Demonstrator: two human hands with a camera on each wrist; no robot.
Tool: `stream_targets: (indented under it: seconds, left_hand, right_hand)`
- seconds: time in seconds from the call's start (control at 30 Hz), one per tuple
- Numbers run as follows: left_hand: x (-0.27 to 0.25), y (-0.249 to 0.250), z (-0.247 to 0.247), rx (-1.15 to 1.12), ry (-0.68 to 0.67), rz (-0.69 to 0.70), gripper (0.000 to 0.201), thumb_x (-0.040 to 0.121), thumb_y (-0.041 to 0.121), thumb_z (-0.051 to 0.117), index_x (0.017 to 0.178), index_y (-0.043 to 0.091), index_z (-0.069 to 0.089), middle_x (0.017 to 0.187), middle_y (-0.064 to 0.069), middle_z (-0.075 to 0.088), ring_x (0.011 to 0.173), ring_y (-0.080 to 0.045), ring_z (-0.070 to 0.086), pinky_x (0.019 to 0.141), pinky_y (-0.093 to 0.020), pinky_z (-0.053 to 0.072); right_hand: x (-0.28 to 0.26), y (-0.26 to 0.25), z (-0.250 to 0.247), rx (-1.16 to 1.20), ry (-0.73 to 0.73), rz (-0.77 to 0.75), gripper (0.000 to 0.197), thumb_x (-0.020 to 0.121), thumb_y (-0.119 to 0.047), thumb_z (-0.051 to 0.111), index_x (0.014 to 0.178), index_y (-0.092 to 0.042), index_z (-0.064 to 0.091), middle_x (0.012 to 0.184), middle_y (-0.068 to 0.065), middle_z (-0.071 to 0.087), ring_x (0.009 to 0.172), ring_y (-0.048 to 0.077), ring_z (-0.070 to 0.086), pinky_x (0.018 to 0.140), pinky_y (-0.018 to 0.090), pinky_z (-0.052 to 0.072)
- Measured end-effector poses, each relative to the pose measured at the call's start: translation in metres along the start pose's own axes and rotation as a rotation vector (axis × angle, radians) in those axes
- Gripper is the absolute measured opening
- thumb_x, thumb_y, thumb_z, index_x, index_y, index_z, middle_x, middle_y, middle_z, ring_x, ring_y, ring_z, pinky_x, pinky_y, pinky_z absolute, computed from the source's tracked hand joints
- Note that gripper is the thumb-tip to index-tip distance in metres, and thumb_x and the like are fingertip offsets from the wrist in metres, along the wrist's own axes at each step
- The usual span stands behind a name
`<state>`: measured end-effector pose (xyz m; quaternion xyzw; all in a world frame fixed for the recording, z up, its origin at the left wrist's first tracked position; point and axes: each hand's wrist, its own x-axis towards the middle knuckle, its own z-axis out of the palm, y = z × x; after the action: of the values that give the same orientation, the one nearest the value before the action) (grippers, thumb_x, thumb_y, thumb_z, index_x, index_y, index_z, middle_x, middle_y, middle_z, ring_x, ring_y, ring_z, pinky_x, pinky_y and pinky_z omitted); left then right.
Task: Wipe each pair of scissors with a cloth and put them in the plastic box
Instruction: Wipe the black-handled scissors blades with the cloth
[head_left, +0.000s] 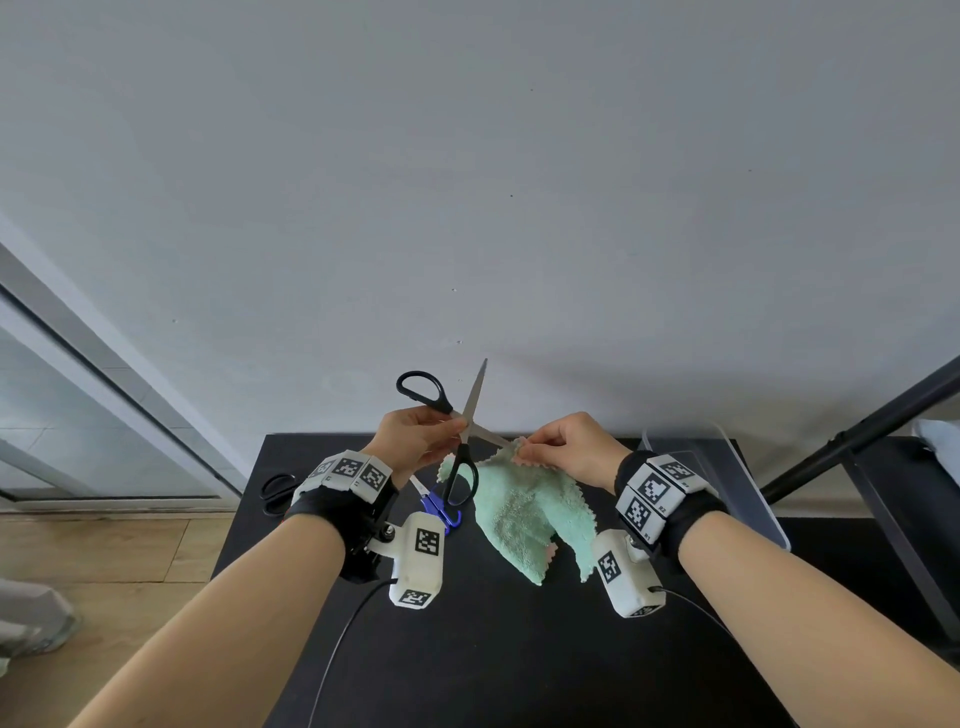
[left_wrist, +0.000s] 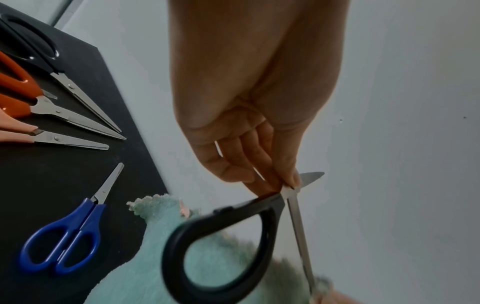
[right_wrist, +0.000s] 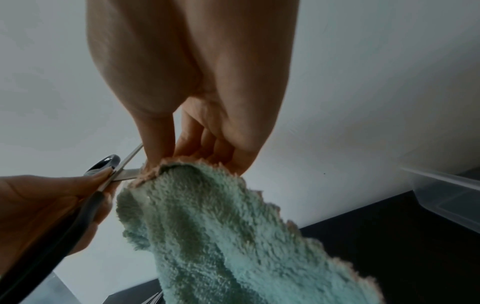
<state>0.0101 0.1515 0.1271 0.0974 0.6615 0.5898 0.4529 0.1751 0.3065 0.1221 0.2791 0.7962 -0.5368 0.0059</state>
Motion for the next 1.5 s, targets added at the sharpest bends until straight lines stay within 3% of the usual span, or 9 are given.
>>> stream_targets:
  seconds: [0.07,0.17,0.27,0.47,0.6,0.77,1.13,1.33,1.5]
  left_hand:
    - [0.002,0.003,-0.010,-0.003,0.032,0.014,0.008,0.083,0.005,0.070,0.089,0.006,0.064,0.078,-0.002,0.067,0.062,-0.006,0.066,0.065,-0.018,0.053]
    - [0.002,0.007,-0.019,0.044,0.014,0.003,0.010,0.082,0.009,0.071,0.091,0.007,0.066,0.082,-0.002,0.069,0.065,-0.006,0.066,0.075,-0.021,0.052]
    - [-0.002,0.009,-0.013,0.109,-0.050,-0.022,0.008,0.082,0.010,0.072,0.089,0.009,0.067,0.080,-0.001,0.071,0.066,-0.007,0.067,0.074,-0.020,0.052]
    - [-0.002,0.007,0.010,0.160,-0.114,-0.019,0.010,0.081,0.012,0.073,0.088,0.010,0.067,0.079,0.000,0.070,0.067,-0.008,0.067,0.066,-0.019,0.051]
    - [-0.002,0.006,0.016,0.136,-0.109,0.005,0.010,0.080,0.010,0.074,0.088,0.009,0.067,0.076,0.000,0.069,0.065,-0.008,0.067,0.067,-0.019,0.051]
    - [-0.001,0.003,0.021,0.145,-0.071,0.037,0.014,0.079,0.010,0.074,0.090,0.005,0.067,0.083,-0.007,0.069,0.070,-0.011,0.067,0.069,-0.020,0.053]
    - [-0.002,0.003,0.017,0.109,-0.042,0.018,0.013,0.079,0.007,0.075,0.087,0.006,0.065,0.081,-0.006,0.070,0.062,-0.008,0.067,0.059,-0.016,0.052]
    - [-0.004,0.002,0.023,0.094,-0.033,0.031,0.015,0.079,0.008,0.075,0.090,0.005,0.066,0.081,-0.006,0.069,0.063,-0.008,0.068,0.058,-0.015,0.052]
    - [-0.003,-0.002,0.029,0.121,-0.005,0.063,0.025,0.080,0.010,0.074,0.100,-0.001,0.065,0.088,-0.010,0.070,0.072,-0.013,0.069,0.065,-0.017,0.055]
  right_hand:
    - [-0.002,0.006,-0.007,0.008,0.030,0.013,0.004,0.083,-0.021,0.072,0.082,-0.020,0.075,0.082,-0.002,0.075,0.084,0.020,0.070,0.081,0.032,0.053]
    - [-0.005,0.008,-0.015,0.130,0.116,0.016,0.004,0.082,-0.017,0.072,0.080,-0.015,0.075,0.080,0.015,0.072,0.069,0.023,0.058,0.069,0.030,0.049]
    - [-0.002,0.000,-0.014,0.270,0.150,0.001,0.014,0.083,-0.011,0.070,0.088,0.001,0.073,0.072,0.008,0.071,0.064,0.019,0.056,0.063,0.023,0.049]
    - [0.009,-0.014,0.000,0.333,0.135,-0.006,0.018,0.081,-0.012,0.073,0.092,0.002,0.074,0.082,0.014,0.072,0.073,0.018,0.065,0.080,0.032,0.057]
    - [0.012,-0.018,0.003,0.308,0.101,-0.010,0.017,0.082,-0.015,0.073,0.089,0.000,0.075,0.067,0.006,0.067,0.070,0.018,0.061,0.079,0.033,0.056]
    - [0.016,-0.019,0.005,0.164,0.100,-0.025,0.016,0.083,-0.018,0.072,0.093,-0.005,0.076,0.052,-0.014,0.063,0.048,-0.002,0.052,0.056,0.010,0.041]
    - [0.014,-0.019,-0.005,0.345,0.014,0.040,0.018,0.088,-0.018,0.066,0.080,-0.005,0.075,0.070,0.006,0.068,0.071,0.020,0.059,0.077,0.033,0.053]
    - [0.017,-0.019,0.005,0.241,0.005,-0.024,0.018,0.086,-0.021,0.069,0.082,-0.005,0.076,0.063,-0.004,0.068,0.058,0.006,0.055,0.058,0.014,0.044]
    - [0.018,-0.020,0.009,0.181,0.008,-0.052,0.011,0.081,-0.011,0.073,0.086,-0.001,0.075,0.066,-0.003,0.071,0.062,0.000,0.064,0.064,0.009,0.046]
